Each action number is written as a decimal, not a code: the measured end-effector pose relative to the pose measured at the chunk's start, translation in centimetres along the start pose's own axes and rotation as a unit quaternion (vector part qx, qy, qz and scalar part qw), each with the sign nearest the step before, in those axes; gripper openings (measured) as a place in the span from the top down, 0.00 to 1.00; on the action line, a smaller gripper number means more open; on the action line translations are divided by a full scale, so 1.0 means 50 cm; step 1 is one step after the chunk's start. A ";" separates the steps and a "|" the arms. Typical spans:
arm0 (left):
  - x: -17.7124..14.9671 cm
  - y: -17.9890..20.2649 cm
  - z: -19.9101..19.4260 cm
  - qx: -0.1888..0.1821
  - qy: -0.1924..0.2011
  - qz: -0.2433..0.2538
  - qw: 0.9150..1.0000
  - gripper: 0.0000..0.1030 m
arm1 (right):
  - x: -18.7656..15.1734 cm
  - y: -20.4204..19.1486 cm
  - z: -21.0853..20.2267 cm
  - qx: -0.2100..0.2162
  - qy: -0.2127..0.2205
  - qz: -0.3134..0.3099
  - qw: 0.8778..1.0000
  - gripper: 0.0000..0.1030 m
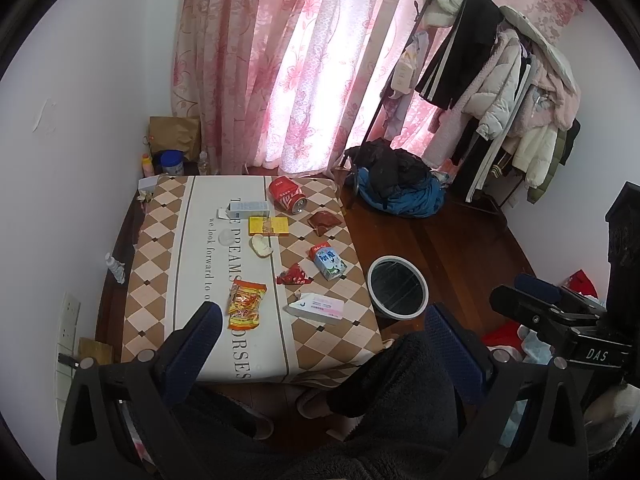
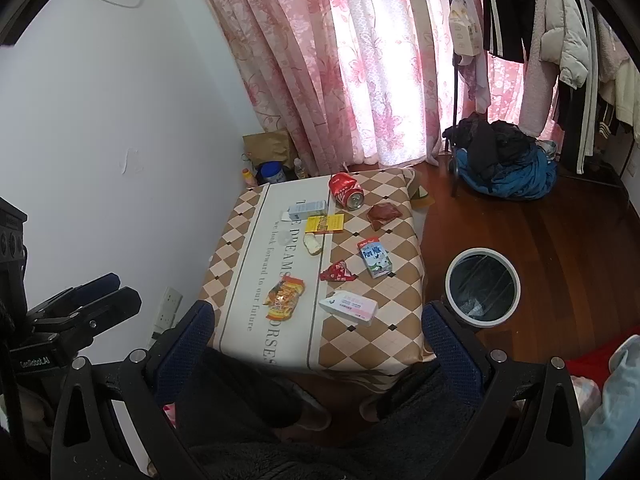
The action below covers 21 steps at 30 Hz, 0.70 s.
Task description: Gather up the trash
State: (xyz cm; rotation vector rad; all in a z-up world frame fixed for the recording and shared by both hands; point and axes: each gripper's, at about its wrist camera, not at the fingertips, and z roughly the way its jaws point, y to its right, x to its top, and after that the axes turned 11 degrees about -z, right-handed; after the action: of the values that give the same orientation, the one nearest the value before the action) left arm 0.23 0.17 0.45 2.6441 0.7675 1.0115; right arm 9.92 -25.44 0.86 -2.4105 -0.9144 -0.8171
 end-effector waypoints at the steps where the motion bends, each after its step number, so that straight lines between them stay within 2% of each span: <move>1: 0.000 0.000 0.000 0.000 0.000 0.000 1.000 0.00 | -0.001 0.002 0.004 0.001 0.000 0.001 1.000 0.00; 21: -0.001 -0.001 0.000 0.000 0.000 0.000 1.000 0.00 | -0.001 -0.002 0.008 0.002 -0.002 0.001 1.000 0.00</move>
State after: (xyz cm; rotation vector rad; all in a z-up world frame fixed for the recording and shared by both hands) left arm 0.19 0.18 0.43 2.6435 0.7683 1.0119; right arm 9.97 -25.14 0.56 -2.4097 -0.9153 -0.8083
